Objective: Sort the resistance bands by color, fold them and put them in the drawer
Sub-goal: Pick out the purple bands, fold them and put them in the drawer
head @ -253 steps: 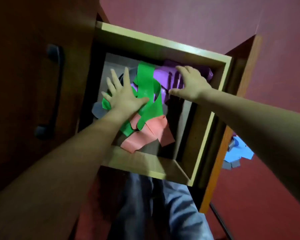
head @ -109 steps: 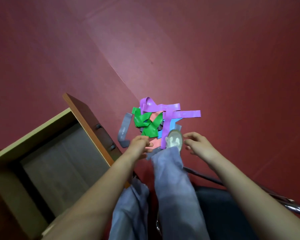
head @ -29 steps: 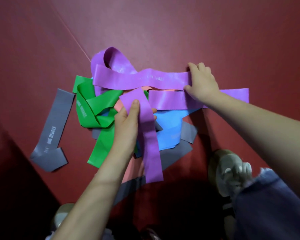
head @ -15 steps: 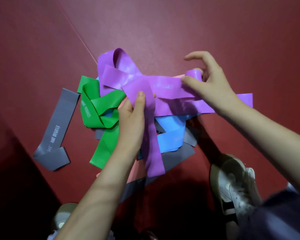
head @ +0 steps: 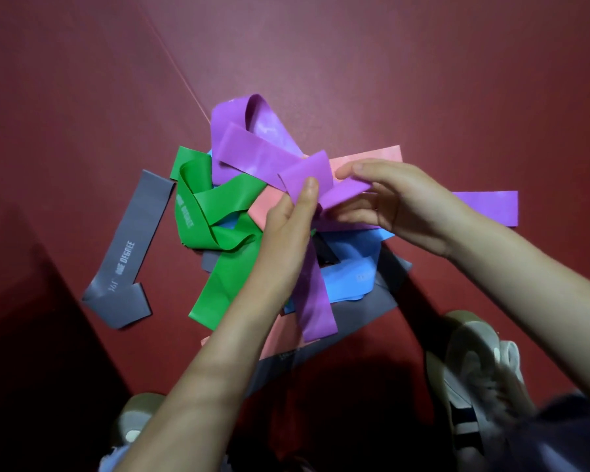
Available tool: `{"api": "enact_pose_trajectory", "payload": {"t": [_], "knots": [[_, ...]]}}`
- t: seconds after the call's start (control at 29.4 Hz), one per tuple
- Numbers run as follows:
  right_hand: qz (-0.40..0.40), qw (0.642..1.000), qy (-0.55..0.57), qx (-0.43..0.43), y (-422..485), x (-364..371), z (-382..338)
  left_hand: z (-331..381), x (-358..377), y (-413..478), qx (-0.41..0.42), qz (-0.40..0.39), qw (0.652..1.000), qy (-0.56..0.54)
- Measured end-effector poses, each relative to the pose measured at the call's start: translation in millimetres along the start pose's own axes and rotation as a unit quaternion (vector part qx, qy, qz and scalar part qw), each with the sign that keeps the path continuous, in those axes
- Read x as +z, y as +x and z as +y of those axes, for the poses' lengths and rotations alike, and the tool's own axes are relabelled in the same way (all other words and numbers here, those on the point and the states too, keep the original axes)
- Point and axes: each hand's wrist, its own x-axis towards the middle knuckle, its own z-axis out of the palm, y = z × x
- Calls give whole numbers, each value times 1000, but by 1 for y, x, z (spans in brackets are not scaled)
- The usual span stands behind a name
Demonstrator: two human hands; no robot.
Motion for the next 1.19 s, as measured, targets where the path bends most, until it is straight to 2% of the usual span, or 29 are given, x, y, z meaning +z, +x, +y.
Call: {"api": "enact_pose_trajectory", "payload": {"t": [0.14, 0.27, 0.41, 0.51, 0.65, 0.78, 0.99, 1.05, 1.19], "knots": [[12, 1000, 15, 9, -1, -5, 4, -4, 4, -7, 16, -52, 997, 54], [9, 998, 43, 44, -1, -9, 6, -14, 3, -5, 11, -23, 997, 78], [34, 995, -90, 11, 3, -9, 8, -17, 0, 1, -64, 51, 994, 67], [60, 965, -250, -40, 4, -8, 10, -17, -4, 2, -119, 54, 990, 42], [128, 941, -308, -65, 11, -9, 11, -13, -5, 2, -179, 69, 980, -53], [174, 933, -313, -38, 24, -18, 17, -19, -11, 4, -205, 26, 978, -8], [175, 921, -327, -116, 54, -4, 18, -36, 7, -7, -312, -80, 944, 74], [168, 901, -385, -108, 66, 0, 20, -42, 13, -10, -340, -93, 933, 79], [151, 828, -537, -65, 83, 1, 31, -51, 14, -17, -353, -119, 925, 72]]}}
